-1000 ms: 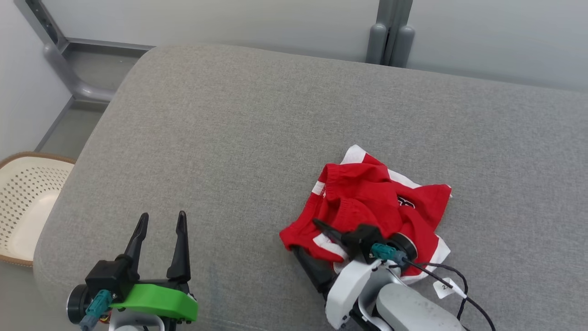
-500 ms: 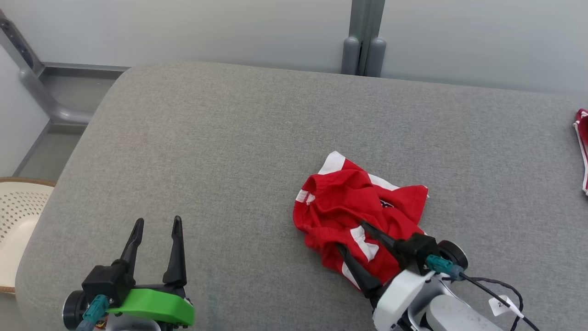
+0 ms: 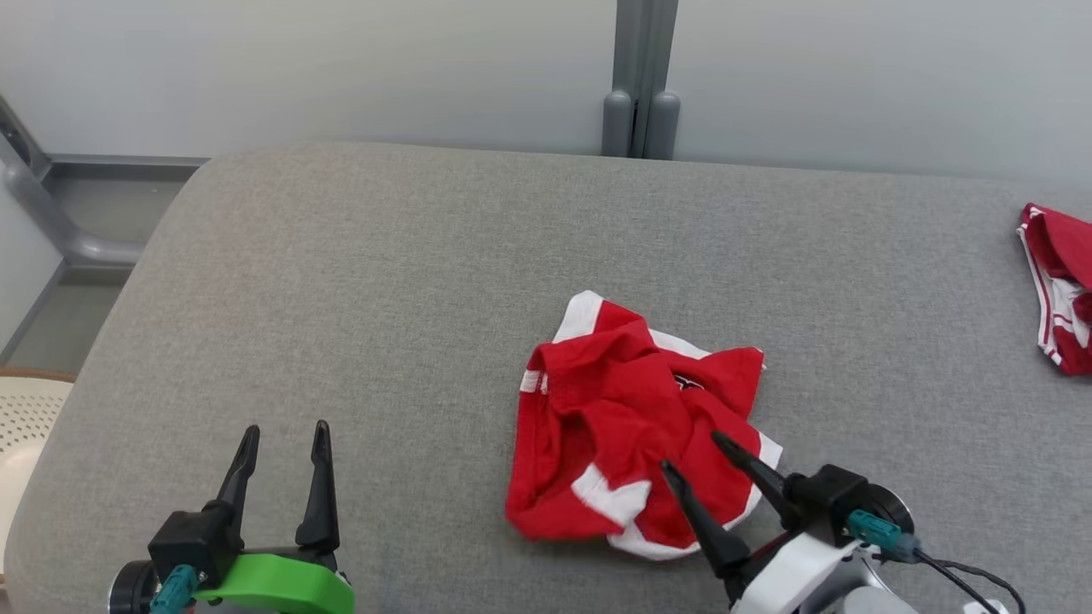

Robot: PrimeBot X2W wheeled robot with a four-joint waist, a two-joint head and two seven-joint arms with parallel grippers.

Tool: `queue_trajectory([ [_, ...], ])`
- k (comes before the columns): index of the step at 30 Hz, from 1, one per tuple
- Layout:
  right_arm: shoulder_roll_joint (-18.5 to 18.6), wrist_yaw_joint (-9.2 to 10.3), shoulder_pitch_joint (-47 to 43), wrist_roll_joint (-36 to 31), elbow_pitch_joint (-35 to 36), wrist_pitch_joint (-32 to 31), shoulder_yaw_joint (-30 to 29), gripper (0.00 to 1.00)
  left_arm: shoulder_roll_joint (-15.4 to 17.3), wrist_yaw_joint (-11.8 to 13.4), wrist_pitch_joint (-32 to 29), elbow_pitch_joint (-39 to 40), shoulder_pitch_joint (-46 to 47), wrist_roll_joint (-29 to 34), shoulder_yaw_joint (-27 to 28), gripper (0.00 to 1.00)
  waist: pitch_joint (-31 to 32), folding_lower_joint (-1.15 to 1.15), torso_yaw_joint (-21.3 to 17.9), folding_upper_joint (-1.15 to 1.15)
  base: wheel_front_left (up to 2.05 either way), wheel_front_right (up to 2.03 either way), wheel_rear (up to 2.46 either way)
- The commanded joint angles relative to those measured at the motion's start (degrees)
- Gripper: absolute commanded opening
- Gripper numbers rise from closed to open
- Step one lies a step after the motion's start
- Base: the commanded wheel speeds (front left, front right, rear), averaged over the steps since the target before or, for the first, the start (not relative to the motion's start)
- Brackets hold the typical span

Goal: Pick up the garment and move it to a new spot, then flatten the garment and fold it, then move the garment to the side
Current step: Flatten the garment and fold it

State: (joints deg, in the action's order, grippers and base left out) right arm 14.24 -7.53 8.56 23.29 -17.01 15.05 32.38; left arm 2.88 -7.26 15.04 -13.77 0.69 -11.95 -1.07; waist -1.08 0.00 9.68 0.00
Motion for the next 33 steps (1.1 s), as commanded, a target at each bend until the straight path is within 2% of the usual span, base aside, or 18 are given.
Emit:
queue_trajectory([
  [1, 0.46, 0.09, -1.29, -0.44, 0.87, 0.15, -1.32, 1.0, 0.04, -0.11, 0.16, 0.05, -0.83, 0.26, 0.24, 1.0, 0.58, 0.0, -0.96, 0.0, 0.0, 0.0, 0.0],
  [12, -0.57, 0.09, -7.33, -3.78, 6.1, 0.16, -17.14, 1.0, 0.04, -0.22, 0.15, 0.39, -1.57, 0.65, 0.77, 1.0, 1.42, 0.0, -5.01, 0.0, 0.0, 0.0, 0.0],
  [21, -4.2, 0.09, -11.84, -6.89, 10.59, 0.16, -27.56, 1.0, 0.05, -0.26, 0.15, 0.5, -1.23, 0.87, 0.8, 1.0, 1.38, 0.0, -6.61, 0.0, 0.0, 0.0, 0.0],
  [26, -6.1, 0.09, -13.45, -8.03, 11.59, 0.16, -30.1, 1.0, 0.05, -0.27, 0.15, 0.42, -0.99, 0.95, 0.85, 1.0, 1.23, 0.0, -6.78, 0.0, 0.0, 0.0, 0.0],
  [33, -7.13, 0.09, -12.83, -8.93, 11.27, 0.16, -30.16, 1.0, 0.42, -0.28, 0.15, 0.03, -0.15, 1.04, -0.73, 1.0, 0.82, 0.0, -6.7, 0.0, 0.0, 0.0, 0.0],
])
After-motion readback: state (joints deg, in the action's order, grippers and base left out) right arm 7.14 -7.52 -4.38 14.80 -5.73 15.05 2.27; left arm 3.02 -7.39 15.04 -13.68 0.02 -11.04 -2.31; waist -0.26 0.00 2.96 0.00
